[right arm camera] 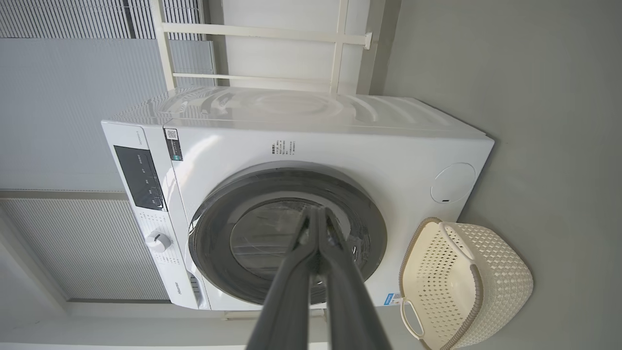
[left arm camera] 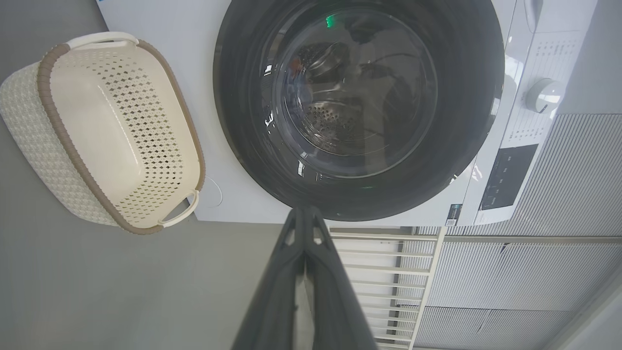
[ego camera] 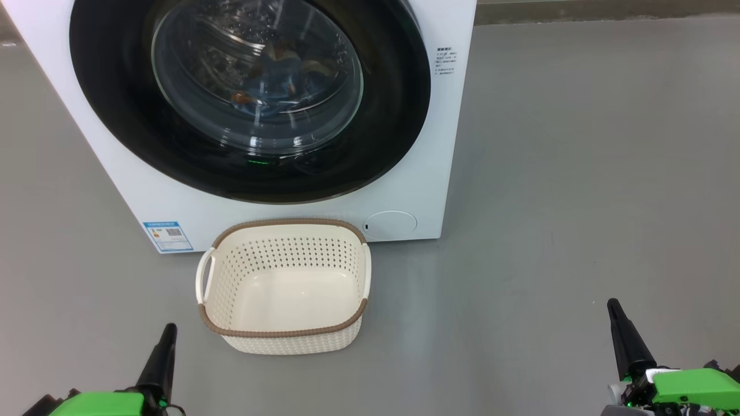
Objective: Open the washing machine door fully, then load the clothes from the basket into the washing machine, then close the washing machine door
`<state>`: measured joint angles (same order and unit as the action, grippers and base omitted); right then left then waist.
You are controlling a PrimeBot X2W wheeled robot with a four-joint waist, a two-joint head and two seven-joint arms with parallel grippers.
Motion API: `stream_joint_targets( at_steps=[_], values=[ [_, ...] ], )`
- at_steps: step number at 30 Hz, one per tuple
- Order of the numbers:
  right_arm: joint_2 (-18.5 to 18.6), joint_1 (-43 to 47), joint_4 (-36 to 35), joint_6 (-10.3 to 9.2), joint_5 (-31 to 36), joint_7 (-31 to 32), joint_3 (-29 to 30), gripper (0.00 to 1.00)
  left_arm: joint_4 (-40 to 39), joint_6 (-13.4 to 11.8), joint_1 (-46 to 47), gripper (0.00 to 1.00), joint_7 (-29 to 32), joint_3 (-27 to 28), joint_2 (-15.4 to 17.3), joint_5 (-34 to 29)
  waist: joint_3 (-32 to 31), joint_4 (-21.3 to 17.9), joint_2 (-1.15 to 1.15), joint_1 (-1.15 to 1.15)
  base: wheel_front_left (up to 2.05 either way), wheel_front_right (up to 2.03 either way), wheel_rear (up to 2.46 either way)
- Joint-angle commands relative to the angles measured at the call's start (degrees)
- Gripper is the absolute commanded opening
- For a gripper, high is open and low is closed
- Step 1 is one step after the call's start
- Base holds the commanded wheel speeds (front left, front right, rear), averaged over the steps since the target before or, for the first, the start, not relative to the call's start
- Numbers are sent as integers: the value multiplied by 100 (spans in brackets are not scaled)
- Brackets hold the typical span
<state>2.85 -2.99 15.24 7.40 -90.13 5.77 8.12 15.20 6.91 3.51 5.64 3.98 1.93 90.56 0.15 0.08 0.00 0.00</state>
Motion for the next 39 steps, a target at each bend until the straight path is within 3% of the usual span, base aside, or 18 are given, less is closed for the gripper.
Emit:
stream_joint_targets(
  at_steps=[1,39],
  values=[
    [7,-309,-129,9,-137,57,-156,0,-115,52,259,0,46,214,118,122,1,-3,0,0,0,0,0],
    [3,-320,-122,9,-203,72,-160,0,-115,58,267,0,74,241,108,171,3,-8,0,0,0,0,0]
  ],
)
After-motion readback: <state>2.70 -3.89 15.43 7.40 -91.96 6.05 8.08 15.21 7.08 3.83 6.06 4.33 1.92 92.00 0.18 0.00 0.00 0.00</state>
